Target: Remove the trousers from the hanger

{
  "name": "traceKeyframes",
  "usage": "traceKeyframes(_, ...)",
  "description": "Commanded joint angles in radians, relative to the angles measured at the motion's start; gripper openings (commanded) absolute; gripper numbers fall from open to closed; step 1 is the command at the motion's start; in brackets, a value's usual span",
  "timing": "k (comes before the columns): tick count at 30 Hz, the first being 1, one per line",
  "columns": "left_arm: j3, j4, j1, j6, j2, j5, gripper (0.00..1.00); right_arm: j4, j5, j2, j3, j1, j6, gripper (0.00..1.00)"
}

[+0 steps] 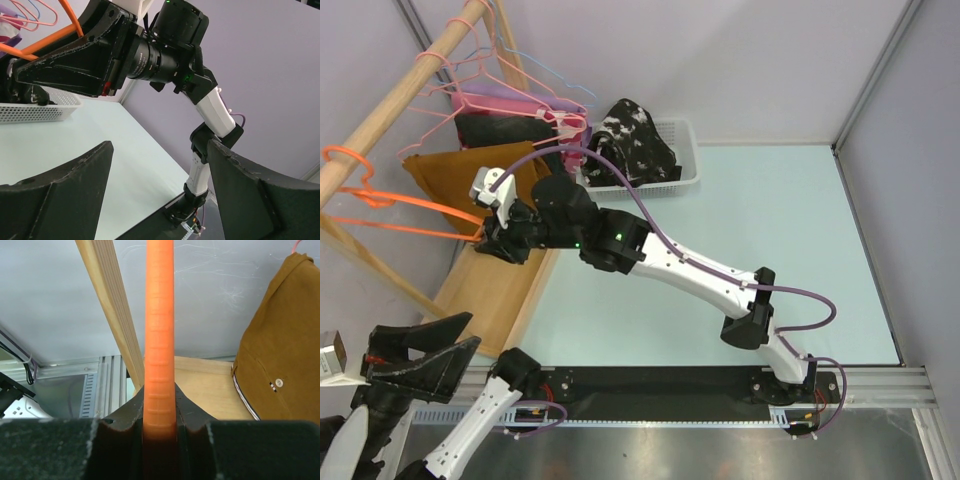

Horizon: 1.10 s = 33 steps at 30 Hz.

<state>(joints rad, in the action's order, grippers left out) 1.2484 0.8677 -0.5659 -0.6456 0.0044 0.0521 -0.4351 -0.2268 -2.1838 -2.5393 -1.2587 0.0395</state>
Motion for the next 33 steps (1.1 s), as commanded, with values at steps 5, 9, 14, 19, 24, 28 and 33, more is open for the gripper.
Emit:
traceKeyframes(5, -0.012, -0.036, 0.006, 0.001, -0.029, 0.023, 0.81, -0.214, 0.145, 0.035, -0.102, -0.025, 0.100, 0.00)
traceKeyframes(9, -0.020, -0.039, 0.006, -0.003, -0.027, 0.028, 0.81, -0.203, 0.181, 0.056, -0.084, -0.039, 0.123, 0.00)
traceKeyframes(14, -0.032, -0.047, 0.006, -0.011, -0.023, 0.042, 0.81, -0.179, 0.317, 0.032, -0.108, -0.068, 0.154, 0.00)
traceKeyframes(19, -0.035, -0.044, 0.006, -0.014, -0.032, 0.031, 0.81, -0.105, 0.417, -0.007, -0.122, -0.102, 0.172, 0.00)
traceKeyframes(24, -0.037, -0.039, 0.006, -0.019, -0.035, 0.029, 0.81, -0.022, 0.462, -0.033, -0.127, -0.105, 0.152, 0.00)
traceKeyframes(28, -0.041, -0.039, 0.006, -0.022, -0.035, 0.032, 0.81, 0.007, 0.515, -0.056, -0.125, -0.125, 0.190, 0.00)
traceKeyframes(33, -0.041, -0.042, 0.006, -0.025, -0.032, 0.038, 0.81, 0.013, 0.612, -0.076, -0.127, -0.162, 0.244, 0.00)
